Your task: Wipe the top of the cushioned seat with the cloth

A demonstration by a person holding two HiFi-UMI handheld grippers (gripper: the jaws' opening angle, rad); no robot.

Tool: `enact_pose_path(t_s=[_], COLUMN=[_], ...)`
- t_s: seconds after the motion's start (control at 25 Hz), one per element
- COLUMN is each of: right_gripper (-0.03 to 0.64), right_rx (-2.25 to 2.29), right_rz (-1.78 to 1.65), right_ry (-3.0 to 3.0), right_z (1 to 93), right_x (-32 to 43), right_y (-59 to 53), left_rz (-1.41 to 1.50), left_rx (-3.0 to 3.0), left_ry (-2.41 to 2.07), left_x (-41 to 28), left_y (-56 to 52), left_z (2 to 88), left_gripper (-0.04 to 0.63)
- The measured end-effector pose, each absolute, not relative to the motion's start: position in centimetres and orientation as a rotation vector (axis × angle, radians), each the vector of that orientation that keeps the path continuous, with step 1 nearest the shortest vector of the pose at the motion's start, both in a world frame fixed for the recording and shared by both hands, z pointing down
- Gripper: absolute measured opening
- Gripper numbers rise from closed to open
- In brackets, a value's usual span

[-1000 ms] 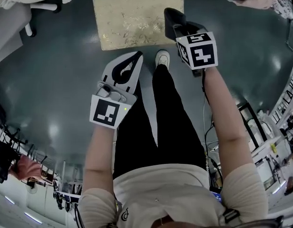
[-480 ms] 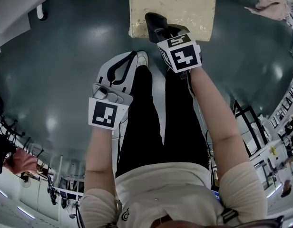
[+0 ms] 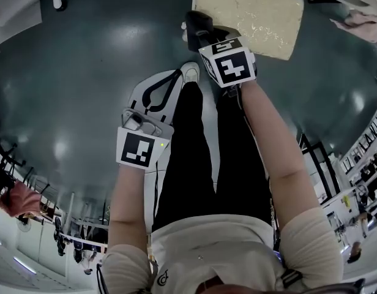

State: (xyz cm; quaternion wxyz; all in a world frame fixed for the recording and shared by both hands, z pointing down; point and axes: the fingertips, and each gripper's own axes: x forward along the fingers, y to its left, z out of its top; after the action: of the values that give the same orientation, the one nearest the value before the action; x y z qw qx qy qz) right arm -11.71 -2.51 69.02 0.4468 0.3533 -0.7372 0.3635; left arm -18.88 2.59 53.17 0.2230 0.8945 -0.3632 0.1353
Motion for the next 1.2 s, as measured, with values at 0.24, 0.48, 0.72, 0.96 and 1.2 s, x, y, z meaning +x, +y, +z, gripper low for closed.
enact_pose_path(t_s=[0.24,0.48,0.72,0.96,1.2], right_gripper=[0.083,0.084,0.086,0.087,0.091], right_rx=[0.876,0.931,0.979,0.993,1.007], right_rz=[0.853,0.882,0.910,0.929,0.936], right_ry=[-1.830,-1.789,-1.775,-1.767,-1.747], right_z=[69.1,69.4,69.7,70.0,69.9], right_x=[-10.3,-5.6,-1.2,2.9,7.1], right_y=[-2.9,-2.4,-1.7,-1.1,-0.6], left_rz=[0.310,0.337,0.348,0.324,0.311], left_rx=[2.436,2.492,2.500,2.479,2.488], left_ry=[-1.042,-0.964,-0.915,-0.969,-0.962], left_x=[-18.5,-14.3,-10.6,-7.2,-3.5], left_y=[1.6,1.1,1.2,0.7,0.5], left_z=[53.5,52.8,52.7,52.6,52.2], left_gripper=[0.012,0.012,0.012,0.012,0.012])
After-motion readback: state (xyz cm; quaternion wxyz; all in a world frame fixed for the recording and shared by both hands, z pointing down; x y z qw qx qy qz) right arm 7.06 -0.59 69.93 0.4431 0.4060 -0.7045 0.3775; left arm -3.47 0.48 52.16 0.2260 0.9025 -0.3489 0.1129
